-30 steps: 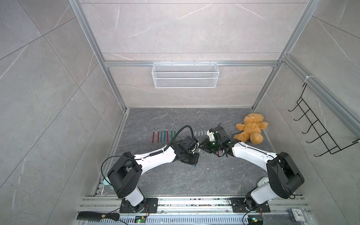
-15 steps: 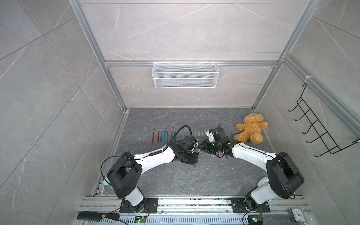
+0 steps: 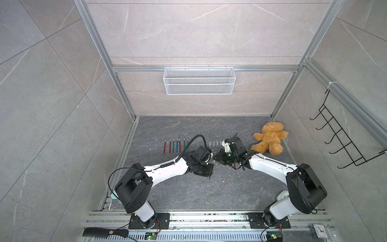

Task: Remove protective caps from carving knives
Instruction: Remove the protective sleeve from the carving knife.

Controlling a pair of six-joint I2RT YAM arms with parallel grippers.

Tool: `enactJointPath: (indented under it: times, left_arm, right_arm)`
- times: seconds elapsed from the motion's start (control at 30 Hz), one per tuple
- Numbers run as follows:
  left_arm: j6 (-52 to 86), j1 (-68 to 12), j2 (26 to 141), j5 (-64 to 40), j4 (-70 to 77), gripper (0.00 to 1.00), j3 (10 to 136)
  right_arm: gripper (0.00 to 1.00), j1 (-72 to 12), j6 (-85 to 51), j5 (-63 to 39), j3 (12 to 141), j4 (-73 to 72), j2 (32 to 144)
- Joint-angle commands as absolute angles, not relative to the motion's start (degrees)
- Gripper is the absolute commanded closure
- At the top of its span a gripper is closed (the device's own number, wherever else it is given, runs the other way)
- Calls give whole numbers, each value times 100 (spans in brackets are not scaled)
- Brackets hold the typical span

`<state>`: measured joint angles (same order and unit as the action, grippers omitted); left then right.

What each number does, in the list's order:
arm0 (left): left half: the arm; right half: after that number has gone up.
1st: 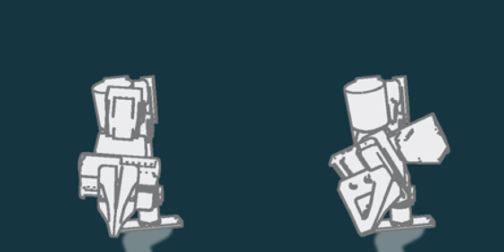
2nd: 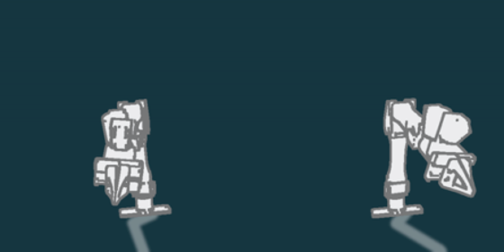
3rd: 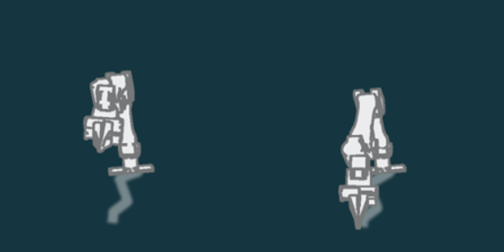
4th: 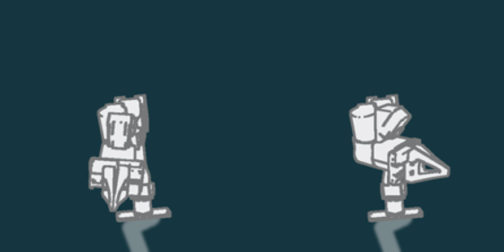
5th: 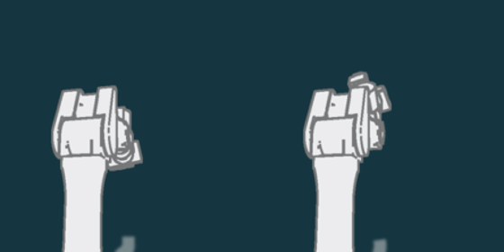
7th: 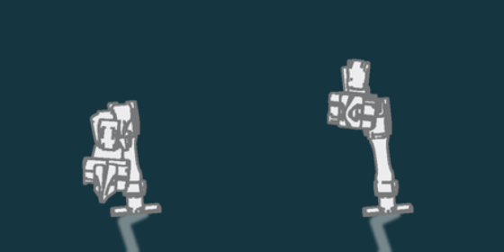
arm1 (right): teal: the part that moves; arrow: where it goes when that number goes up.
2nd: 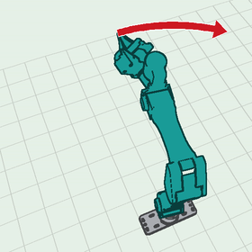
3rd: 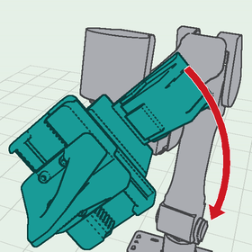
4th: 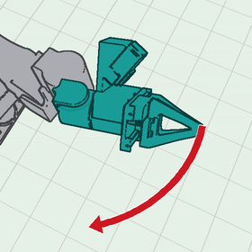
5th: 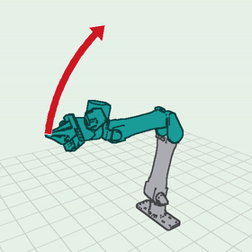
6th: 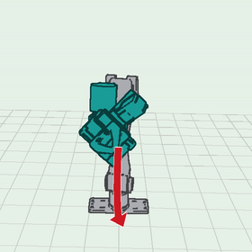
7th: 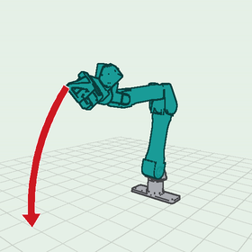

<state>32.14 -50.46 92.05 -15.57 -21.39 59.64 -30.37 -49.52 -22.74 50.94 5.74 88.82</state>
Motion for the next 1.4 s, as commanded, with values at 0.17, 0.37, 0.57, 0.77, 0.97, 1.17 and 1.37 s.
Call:
enactJointPath:
  times: [0.17,0.37,0.57,0.77,0.97,1.17,1.37]
  left_arm:
    - [3311,-5004,8886,-1548,-2020,100,5982]
    - [3308,-5006,8839,-1505,-1980,100,5887]
    - [3299,-5005,8778,-1433,-1975,100,5814]
    - [3293,-5017,8819,-1382,-2034,100,5836]
    - [3257,-5015,8762,-1273,-2089,100,5848]
    - [3216,-5017,8599,-1117,-2162,100,5830]
    - [3142,-5010,8475,-908,-2252,100,5851]
  right_arm:
    - [100,-3060,-5001,-2009,5163,874,8763]
    - [100,-3009,-5051,-1915,5327,1041,8752]
    - [100,-2892,-5172,-2012,5464,1083,8813]
    - [100,-2838,-5171,-2012,5701,1256,8894]
    - [100,-2674,-4957,-1897,6012,1548,8954]
    - [100,-2487,-4622,-1592,6281,1872,8940]
    - [100,-2362,-4353,-1425,6384,2001,8901]
